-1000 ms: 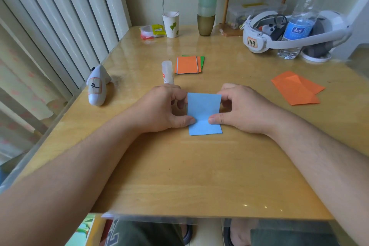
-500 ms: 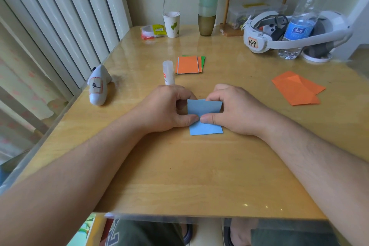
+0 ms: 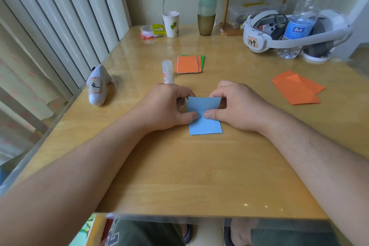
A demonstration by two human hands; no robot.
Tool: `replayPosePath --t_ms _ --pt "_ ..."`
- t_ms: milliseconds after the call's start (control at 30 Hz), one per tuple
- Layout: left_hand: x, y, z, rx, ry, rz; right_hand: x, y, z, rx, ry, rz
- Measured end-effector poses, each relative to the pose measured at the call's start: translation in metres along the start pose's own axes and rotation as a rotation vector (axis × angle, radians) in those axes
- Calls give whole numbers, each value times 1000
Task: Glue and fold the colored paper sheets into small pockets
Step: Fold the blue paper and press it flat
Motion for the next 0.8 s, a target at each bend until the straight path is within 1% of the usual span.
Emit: replayPosePath --t_ms 233,467,667,800 --pt "2 7 -5 63 -30 -70 3 7 3 -16 -16 -30" --pt "1 0 -1 126 -75 -56 6 0 -4 -21 31 -40" --pt "3 5 -2 164 -103 -46 7 3 -2 -27 35 -48" --pt "4 8 -4 184 -119 -68 9 8 4 -24 13 -46"
Point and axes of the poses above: each hand's wrist, its own x-axis towards the middle knuckle, its own y-axis out of the palm, z = x × y, the point moved 1 cm from there along x, towards the middle knuckle, and after that the axes turned 14 degrees about -z, right-handed, at the moved point
